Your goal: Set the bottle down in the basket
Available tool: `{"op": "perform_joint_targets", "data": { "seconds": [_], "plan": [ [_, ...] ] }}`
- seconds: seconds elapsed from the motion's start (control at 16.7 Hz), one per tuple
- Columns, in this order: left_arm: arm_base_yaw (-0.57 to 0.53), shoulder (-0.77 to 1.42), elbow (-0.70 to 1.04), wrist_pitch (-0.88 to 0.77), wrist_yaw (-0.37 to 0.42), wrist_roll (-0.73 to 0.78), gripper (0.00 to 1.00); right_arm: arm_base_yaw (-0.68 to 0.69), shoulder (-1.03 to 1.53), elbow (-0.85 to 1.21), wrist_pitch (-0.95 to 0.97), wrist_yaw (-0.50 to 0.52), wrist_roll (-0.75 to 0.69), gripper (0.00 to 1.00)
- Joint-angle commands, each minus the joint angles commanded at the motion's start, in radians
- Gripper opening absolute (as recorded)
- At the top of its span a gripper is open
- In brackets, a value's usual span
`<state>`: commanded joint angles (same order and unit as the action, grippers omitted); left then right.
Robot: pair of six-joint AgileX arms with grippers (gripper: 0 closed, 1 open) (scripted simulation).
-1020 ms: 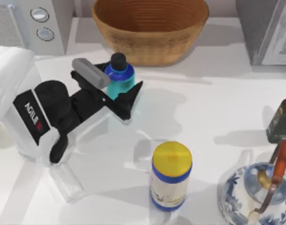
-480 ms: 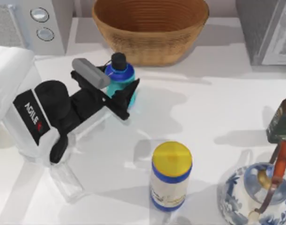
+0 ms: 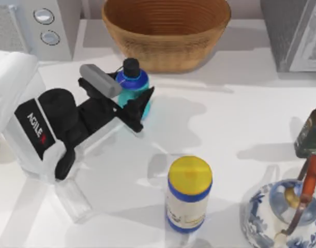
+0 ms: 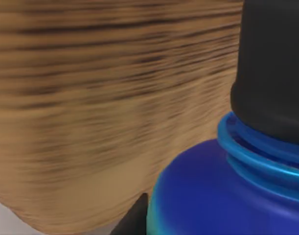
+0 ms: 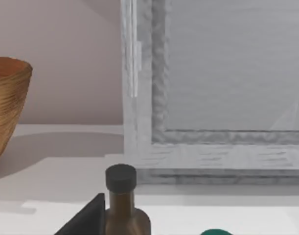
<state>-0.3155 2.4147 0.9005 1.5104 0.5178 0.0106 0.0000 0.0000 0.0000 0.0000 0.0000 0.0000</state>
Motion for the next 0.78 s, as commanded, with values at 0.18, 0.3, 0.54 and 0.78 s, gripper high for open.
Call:
{"op": "perform_joint_targets", "data": {
  "seconds": [0.18, 0.3, 0.54, 0.78],
  "plan": [
    [-0.002, -0.005, -0.003, -0.001, 0.001, 0.001, 0.0, 0.0, 0.0, 0.0, 0.0, 0.0, 0.0, 1.0],
    [-0.009, -0.038, -0.023, -0.005, 0.013, 0.002, 0.0, 0.0, 0.0, 0.0, 0.0, 0.0, 0.0, 1.0],
    [0.01, -0.191, -0.125, -0.034, 0.071, 0.007, 0.0, 0.0, 0.0, 0.0, 0.0, 0.0, 0.0, 1.0],
    [0.099, -0.385, -0.275, -0.083, 0.149, 0.009, 0.0, 0.0, 0.0, 0.0, 0.0, 0.0, 0.0, 1.0]
  ]
}}
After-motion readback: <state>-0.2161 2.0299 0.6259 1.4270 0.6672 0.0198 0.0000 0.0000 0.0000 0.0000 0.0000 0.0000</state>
